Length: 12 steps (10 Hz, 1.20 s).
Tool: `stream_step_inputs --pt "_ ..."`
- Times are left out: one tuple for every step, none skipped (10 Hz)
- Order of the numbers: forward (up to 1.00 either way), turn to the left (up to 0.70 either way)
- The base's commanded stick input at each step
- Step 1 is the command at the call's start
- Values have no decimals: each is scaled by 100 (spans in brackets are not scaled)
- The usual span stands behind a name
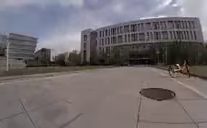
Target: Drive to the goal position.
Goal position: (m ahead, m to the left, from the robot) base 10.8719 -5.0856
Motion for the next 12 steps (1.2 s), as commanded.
stream_step_inputs --pt "70 0" --pt "70 0" --pt "70 0" --pt "70 0" --pt "70 0" --pt "70 0" --pt "70 0" --pt "70 0" --pt "70 0" --pt "70 0" --pt "70 0" --pt "70 0"
